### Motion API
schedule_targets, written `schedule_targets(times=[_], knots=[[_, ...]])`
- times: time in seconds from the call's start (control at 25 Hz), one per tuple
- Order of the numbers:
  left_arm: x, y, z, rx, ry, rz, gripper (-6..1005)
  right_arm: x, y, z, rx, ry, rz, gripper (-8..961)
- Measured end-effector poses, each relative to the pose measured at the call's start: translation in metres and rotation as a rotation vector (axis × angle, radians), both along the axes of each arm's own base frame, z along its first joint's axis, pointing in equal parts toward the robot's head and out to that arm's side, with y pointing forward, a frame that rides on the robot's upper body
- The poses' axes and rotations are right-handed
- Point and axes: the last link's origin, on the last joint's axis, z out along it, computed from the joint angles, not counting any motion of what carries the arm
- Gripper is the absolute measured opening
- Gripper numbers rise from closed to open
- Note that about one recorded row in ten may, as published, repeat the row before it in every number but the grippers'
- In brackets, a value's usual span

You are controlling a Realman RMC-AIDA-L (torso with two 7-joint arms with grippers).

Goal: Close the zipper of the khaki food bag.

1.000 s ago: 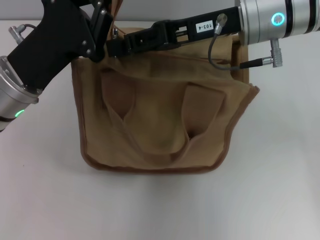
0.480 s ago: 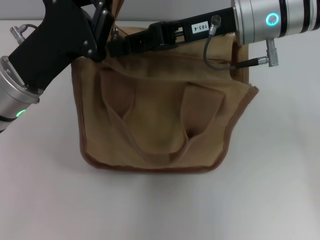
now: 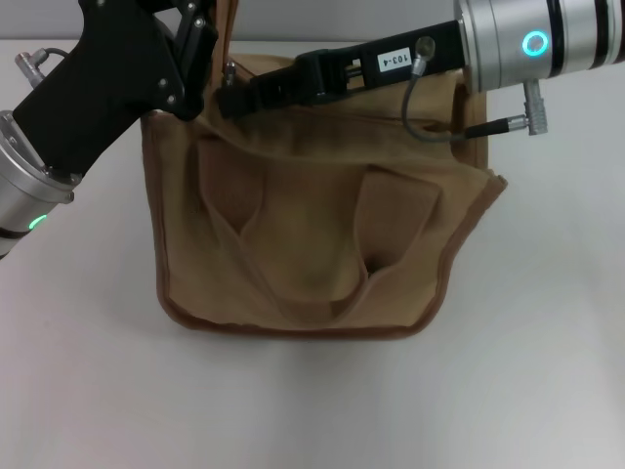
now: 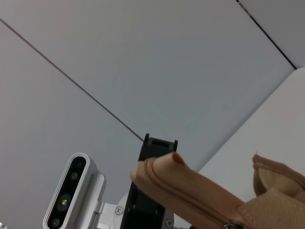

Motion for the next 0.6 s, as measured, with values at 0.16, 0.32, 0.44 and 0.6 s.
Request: schedule_targets(times=[0.16, 0.32, 0.44, 0.6], knots=[[-0.001, 0.001, 0.001, 0.006, -0.002, 0.008, 3, 0.005, -0.001, 0.001, 0.002, -0.001, -0.007, 108], [-0.002, 0.001, 0.001, 0.010, -0.004, 0.016, 3, 0.009, -0.001, 0.002, 0.007, -0.002, -0.015, 107], [-0.004, 0.002, 0.002, 0.018, -0.006, 0.029, 3, 0.013, -0.002, 0.005, 0.014, -0.002, -0.018, 107], [-0.006, 0.002, 0.003, 0.021, -0.004, 0.045, 3, 0.018, -0.005, 0.007, 0.012, -0.001, -0.020, 106]])
